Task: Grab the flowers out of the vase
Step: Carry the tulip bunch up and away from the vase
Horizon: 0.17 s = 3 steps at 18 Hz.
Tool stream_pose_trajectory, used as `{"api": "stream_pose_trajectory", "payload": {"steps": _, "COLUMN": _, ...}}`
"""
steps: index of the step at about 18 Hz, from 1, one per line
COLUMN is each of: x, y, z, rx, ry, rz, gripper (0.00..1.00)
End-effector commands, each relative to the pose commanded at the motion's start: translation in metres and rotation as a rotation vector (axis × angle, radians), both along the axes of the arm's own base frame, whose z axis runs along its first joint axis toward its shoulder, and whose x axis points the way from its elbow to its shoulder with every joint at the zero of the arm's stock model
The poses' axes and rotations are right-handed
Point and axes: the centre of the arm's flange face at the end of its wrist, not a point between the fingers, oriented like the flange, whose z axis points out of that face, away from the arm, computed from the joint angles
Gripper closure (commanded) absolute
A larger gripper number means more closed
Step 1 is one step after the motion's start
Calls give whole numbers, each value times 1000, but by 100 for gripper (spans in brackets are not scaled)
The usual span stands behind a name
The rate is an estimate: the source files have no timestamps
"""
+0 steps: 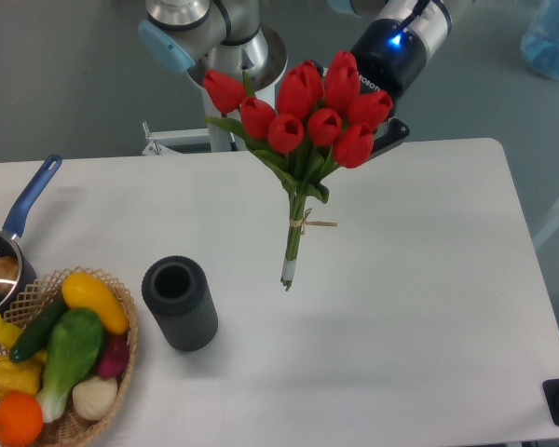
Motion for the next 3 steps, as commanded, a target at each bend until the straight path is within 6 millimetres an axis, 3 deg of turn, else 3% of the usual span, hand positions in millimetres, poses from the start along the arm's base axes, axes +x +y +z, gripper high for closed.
{"api": "stream_pose_trajectory", "payload": {"steps": 3, "x": 0, "y": 0, "z": -1, "rx": -1, "ry": -3, "rz": 0, "gripper": 61}}
